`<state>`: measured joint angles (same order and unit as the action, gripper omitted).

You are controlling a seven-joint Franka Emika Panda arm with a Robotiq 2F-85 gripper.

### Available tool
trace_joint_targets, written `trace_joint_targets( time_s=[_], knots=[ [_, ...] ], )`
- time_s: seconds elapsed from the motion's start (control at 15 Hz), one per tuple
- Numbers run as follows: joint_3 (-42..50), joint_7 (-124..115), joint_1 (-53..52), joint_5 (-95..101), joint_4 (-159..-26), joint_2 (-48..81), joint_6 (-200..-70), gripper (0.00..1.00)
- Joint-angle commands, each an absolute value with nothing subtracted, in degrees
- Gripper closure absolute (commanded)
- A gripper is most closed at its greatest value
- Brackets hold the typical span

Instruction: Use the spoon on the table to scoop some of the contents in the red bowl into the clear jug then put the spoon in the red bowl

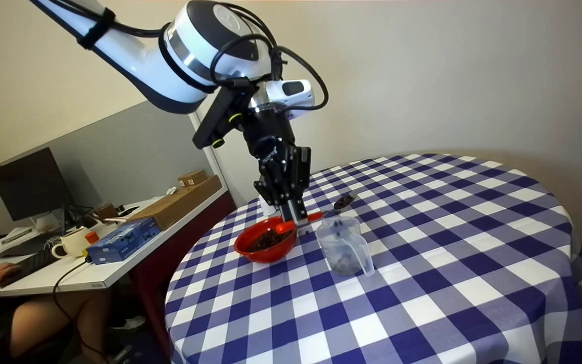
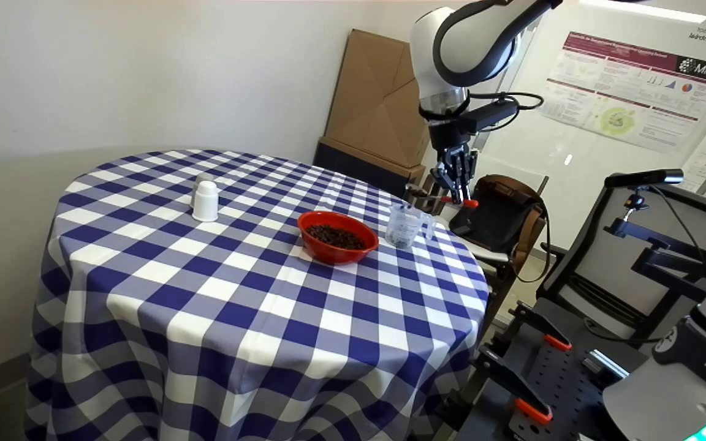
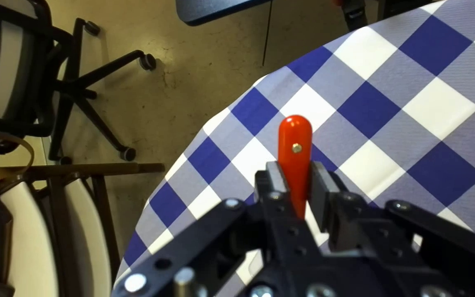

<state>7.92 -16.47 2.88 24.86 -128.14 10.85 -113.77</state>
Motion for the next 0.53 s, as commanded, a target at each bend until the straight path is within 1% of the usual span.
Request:
trace_joint_targets(
  time_s=[0.0,0.47],
  knots=[
    [7.4,-19.8,1.7,29.3,-129.6,9.9,-113.4,0.9],
    [7.0,-27.4,-0.2,40.8,-131.5,9.8,-112.3,0.9]
  ],
)
